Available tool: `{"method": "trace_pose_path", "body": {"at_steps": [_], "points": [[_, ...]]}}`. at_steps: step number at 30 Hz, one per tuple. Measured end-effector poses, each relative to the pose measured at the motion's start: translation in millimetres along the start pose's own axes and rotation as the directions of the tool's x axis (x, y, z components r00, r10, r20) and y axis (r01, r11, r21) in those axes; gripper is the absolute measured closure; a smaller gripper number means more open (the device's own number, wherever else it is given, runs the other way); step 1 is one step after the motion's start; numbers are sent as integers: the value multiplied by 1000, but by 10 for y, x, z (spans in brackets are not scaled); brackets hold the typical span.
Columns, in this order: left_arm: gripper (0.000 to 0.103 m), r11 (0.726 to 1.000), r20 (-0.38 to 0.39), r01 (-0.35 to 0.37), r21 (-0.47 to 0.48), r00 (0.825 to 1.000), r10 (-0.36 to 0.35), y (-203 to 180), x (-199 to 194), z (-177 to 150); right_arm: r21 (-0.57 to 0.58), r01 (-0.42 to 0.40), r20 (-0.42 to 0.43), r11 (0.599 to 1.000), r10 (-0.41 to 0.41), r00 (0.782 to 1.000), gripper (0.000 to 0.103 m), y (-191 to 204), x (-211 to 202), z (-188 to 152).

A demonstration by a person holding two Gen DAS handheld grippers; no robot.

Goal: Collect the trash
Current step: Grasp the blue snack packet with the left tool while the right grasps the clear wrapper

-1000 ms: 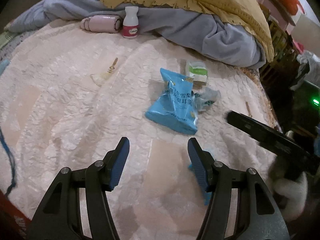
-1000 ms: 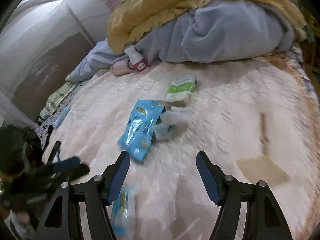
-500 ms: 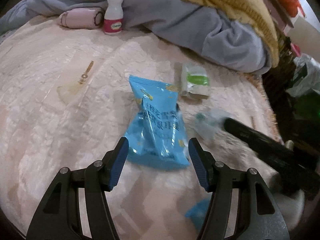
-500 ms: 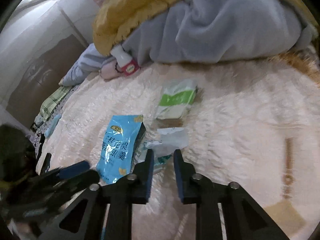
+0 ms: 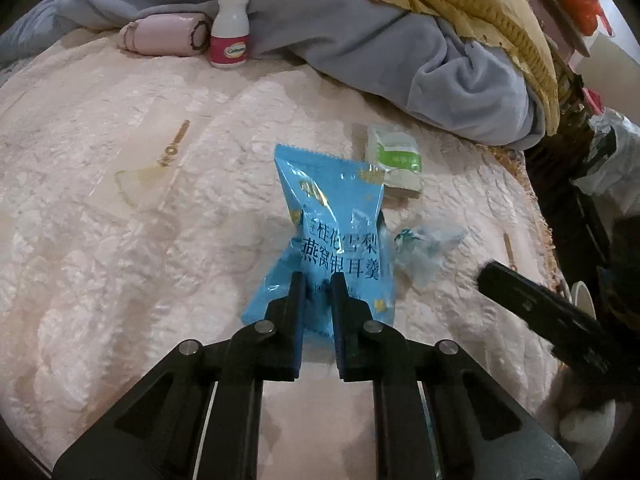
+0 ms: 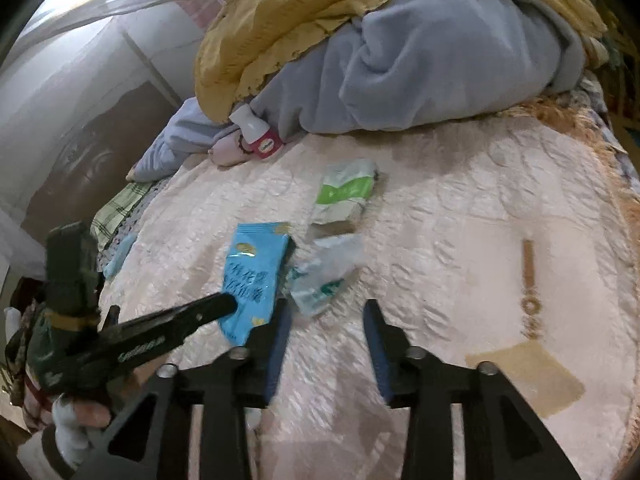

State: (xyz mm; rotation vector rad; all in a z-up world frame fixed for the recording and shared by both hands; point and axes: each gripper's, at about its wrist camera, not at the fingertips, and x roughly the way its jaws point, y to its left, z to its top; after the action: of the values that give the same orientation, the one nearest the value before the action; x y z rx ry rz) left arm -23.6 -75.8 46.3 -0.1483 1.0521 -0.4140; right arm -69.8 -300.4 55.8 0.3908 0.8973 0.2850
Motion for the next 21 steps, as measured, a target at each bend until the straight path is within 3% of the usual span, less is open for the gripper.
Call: {"method": "trace_pose_path", "body": {"at_steps": [9, 11, 13, 14, 15, 19, 21], "points": [[93, 1000, 9, -8, -14, 1000, 8, 102, -126, -43, 7, 64, -95, 998, -63, 993, 62, 78, 720, 209], [89, 999, 47, 23, -37, 999, -22, 134, -160, 1, -9, 68, -79, 998, -69, 995, 73, 88, 730, 200], [60, 998, 68, 39, -45, 997, -36, 143, -153, 58, -8, 49, -63, 999, -49, 997, 79, 76, 615, 198], [32, 998, 77, 42, -53, 996, -38, 149, -138, 75, -14, 46, -40, 999, -47, 998, 79, 70, 503, 189], [29, 997, 90, 45, -64, 995, -39, 154, -119, 88, -23, 42, -18, 999, -42, 999, 79, 62, 375, 176], [29, 999, 21, 0, -48, 1000, 1, 96, 163, 121, -32, 3, 6, 999, -3, 1000, 79, 18, -22, 64], [41, 999, -44, -7, -48, 999, 5, 81, 327, 93, -24, -12, 20, 1000, 13, 1000, 79, -20, -205, -31]]}}
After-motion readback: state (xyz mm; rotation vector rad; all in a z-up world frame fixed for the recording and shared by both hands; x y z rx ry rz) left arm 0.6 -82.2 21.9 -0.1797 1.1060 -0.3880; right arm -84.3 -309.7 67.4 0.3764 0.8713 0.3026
